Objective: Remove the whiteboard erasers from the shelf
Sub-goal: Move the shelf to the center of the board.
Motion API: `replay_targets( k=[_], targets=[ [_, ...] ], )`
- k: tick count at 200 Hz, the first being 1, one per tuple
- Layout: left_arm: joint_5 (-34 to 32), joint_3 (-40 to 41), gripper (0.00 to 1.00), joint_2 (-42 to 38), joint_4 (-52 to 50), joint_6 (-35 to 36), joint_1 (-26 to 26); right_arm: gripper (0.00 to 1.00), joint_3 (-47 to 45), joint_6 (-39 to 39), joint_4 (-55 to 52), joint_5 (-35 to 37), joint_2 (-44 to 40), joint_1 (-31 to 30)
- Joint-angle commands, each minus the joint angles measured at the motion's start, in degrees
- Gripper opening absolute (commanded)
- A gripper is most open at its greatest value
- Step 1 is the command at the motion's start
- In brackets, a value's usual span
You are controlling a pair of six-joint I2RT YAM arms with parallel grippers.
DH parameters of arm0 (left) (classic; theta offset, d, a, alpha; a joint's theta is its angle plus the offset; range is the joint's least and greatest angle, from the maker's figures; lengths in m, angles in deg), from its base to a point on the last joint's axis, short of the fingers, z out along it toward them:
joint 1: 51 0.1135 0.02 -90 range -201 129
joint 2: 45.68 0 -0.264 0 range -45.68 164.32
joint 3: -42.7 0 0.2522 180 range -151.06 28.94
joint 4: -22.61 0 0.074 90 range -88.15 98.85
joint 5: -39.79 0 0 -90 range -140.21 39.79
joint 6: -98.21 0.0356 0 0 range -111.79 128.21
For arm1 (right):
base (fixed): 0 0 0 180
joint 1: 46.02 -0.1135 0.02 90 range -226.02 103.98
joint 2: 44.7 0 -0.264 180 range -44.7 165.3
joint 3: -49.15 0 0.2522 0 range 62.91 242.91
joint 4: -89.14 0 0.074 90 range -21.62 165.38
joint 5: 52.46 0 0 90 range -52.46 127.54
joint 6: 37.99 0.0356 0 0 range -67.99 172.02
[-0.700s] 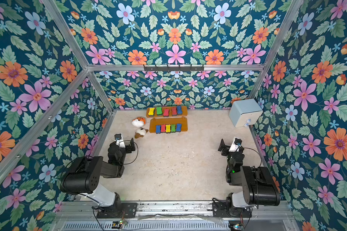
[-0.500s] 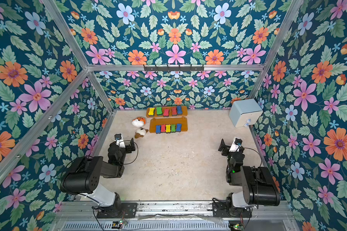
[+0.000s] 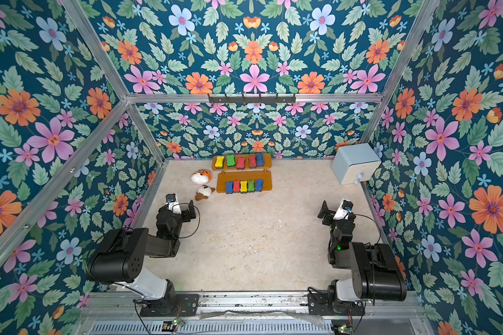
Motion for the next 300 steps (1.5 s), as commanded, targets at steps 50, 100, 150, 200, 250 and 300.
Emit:
replay_targets(
  k=[50,100,150,200,250,300],
  targets=[
    [-10.17,-28.84,0.99,-2.41,-50.29,-21.22,-3.78,0.99,26.12,16.46,-47.04,4.69,-12.31,-10.93],
    [7.93,-48.09,0.70,9.18,-61.32,-21.59,-3.46,0.99,48.33,17.44,-58.64,-20.58,3.99,-10.97],
    [26.08,-57.00,0.69,16.12,-58.78,-19.40,-2.63,0.95,65.31,18.90,-61.19,-31.51,20.57,-10.91],
    [37.35,-68.14,0.54,26.27,-59.55,-22.27,-0.16,0.74,85.21,23.00,-65.10,-41.35,38.52,-11.02],
    [42.53,-71.90,0.50,30.19,-59.32,-22.31,0.21,0.71,96.99,25.79,-68.22,-43.60,48.08,-10.99],
    [46.73,-72.60,0.49,33.94,-55.34,-25.25,0.97,0.65,104.64,29.97,-67.07,-47.91,54.88,-11.06]
  ],
)
